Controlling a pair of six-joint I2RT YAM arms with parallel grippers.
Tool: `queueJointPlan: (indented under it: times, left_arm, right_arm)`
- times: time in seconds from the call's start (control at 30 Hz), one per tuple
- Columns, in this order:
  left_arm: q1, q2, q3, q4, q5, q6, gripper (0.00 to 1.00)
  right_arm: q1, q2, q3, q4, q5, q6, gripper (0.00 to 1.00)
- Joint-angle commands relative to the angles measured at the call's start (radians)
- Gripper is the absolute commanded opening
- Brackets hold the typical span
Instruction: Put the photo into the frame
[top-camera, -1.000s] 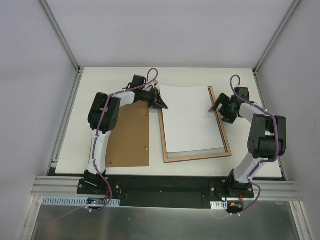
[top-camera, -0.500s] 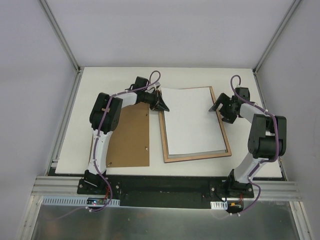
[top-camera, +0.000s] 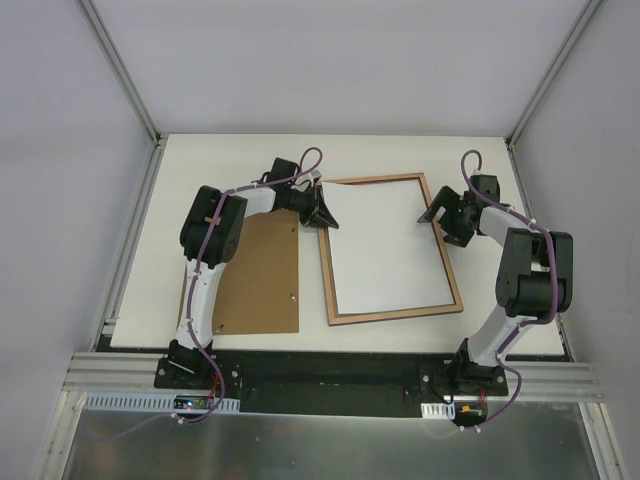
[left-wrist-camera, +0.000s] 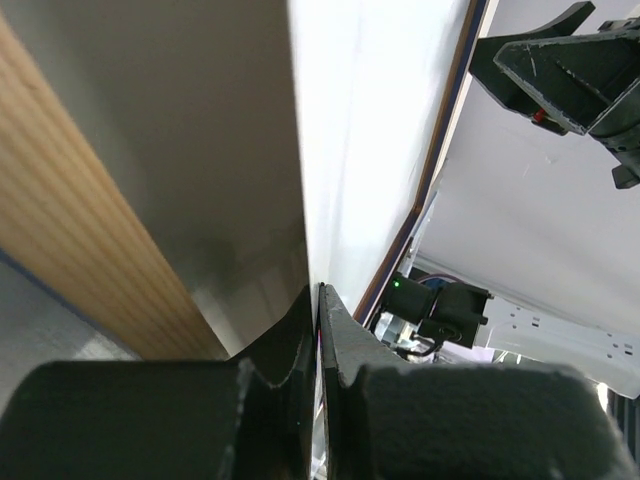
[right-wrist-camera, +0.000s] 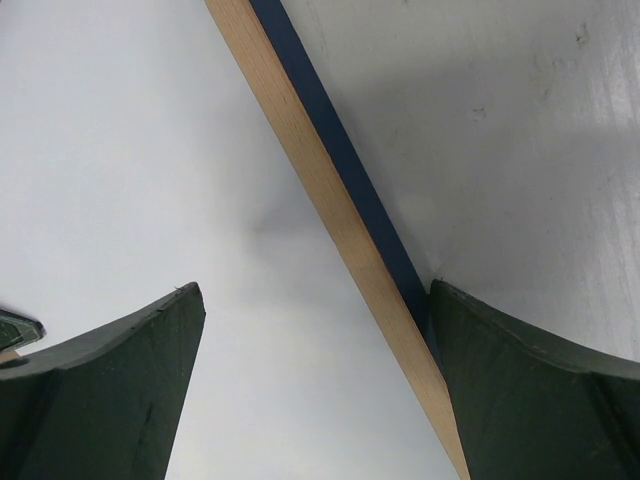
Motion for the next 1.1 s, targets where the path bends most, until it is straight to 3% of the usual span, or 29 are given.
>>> queueJointPlan:
  times: [0.0,0.7,0.93,1.07]
  left_arm:
    - [-0.019,-0.022,0.026,-0.002,-0.002,0.010,0.00]
    - [-0.022,-0.041,0.022,-0.029,-0.057,0.023,0.00]
    - [-0.022,-0.073,-0.008,-0.032,-0.077,0.040,0.22]
    - [-0.022,-0.090,-0.006,-0.050,-0.089,0.051,0.29]
  right_arm:
    - [-0.006,-0.033,-0.009,0.017,-0.014,0.004,0.96]
    - [-0.006,-0.027,-0.010,0.018,-0.022,0.004,0.96]
    - [-0.006,-0.030,-0.010,0.018,-0.025,0.004,0.96]
    - [-0.006,-0.033,-0.010,0.018,-0.024,0.004,0.96]
